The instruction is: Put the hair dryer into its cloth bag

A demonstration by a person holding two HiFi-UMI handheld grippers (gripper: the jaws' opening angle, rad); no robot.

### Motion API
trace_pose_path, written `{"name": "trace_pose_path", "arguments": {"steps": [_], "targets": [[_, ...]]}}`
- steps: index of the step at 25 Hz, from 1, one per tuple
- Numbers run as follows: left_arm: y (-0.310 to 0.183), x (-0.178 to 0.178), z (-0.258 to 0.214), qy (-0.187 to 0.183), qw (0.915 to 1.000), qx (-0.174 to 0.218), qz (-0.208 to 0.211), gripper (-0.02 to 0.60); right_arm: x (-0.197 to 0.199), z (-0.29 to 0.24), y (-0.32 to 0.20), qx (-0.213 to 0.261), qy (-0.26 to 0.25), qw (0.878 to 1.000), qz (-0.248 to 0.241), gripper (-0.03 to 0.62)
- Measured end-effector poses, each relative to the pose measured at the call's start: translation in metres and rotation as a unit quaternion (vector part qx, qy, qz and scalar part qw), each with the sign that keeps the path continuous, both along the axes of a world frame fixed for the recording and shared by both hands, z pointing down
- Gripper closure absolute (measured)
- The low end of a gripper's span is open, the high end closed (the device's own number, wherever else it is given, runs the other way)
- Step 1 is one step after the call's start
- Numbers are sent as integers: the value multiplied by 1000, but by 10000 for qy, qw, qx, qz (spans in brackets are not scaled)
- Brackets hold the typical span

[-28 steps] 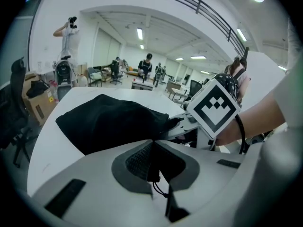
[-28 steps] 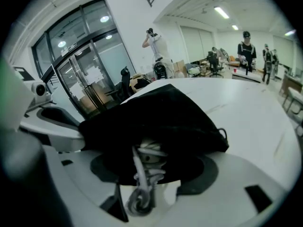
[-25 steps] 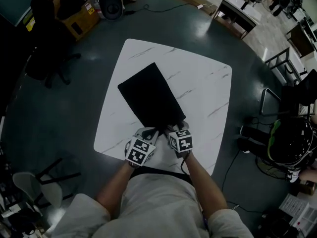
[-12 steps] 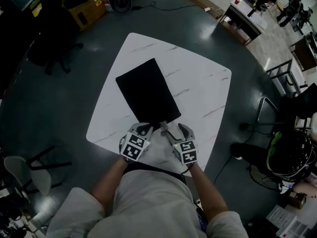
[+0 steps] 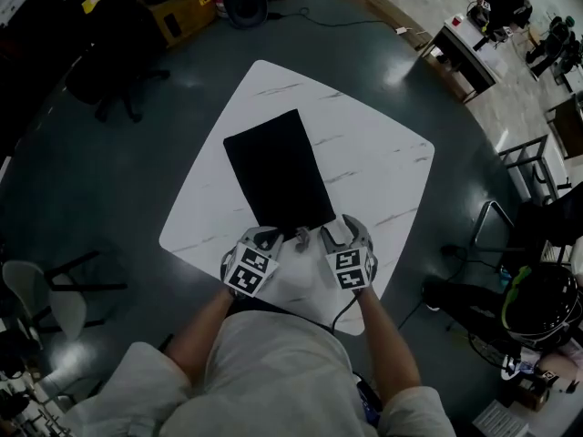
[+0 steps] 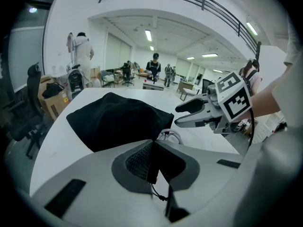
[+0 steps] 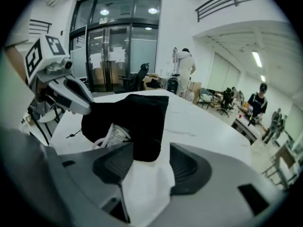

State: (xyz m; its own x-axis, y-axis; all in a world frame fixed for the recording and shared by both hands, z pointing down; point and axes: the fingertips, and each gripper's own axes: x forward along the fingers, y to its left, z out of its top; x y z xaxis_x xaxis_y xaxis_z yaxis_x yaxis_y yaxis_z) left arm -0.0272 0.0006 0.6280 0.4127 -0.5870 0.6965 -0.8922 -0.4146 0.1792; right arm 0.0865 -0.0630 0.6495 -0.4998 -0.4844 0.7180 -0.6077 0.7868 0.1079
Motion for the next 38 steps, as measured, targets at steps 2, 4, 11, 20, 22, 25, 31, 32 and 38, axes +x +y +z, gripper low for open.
{"name": "trace_pose_path", "arguments": {"steps": [2,4,11,20,22,25,31,32,38], "targets": [[2,1,1,-33,10000,-34,-18,565,-6,9,-8,101,228,9995,-205,354],[2,2,2,-91,9999,-42,-19,565,-11,16,-18,232,405,9984,-318,394],[4,-1,-1,-512,9971,384,-418,560,-16,16,-26,619,470,9955,-549,568],[38,-14,24,-796,9864,106,-1436,411,-18,8,-19,640,213,9955,-672,569],[42,-18,38,-913,9818,-57,-1665,411,-18,8,-17,628,188,9952,-724,569],[41,-19,58,-818,9779,-272,-1905,424,-16,12,-11,514,129,9955,-788,569],[37,-19,58,-598,9760,-125,-2089,561,-13,14,14,186,-144,9971,-727,569],[35,-19,52,-540,9767,-25,-2077,561,-13,10,16,104,-296,9974,-649,569],[25,-28,7,-381,9747,535,-2138,565,-15,-30,14,-40,-1054,9942,-188,571]]}}
